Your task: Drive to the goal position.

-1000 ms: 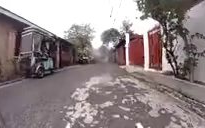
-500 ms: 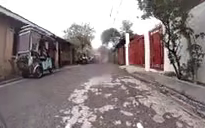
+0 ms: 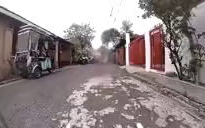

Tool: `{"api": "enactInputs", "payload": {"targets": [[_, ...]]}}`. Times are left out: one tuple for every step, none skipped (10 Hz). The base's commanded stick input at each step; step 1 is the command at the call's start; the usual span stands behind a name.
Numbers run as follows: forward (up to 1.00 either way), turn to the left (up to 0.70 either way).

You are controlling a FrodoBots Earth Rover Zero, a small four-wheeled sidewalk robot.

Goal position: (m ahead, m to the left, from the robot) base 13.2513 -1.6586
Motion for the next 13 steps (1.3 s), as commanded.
{"api": "enactInputs", "payload": {"targets": [[0.1, 0.0], [0.1, 0.0], [0.09, 0.0], [0.09, 0.0], [0.09, 0.0], [0.09, 0.0], [0.1, 0.0], [0.1, 0.0], [0.11, 0.0], [0.1, 0.0], [0.11, 0.0], [0.09, 0.0], [0.1, 0.0]]}}
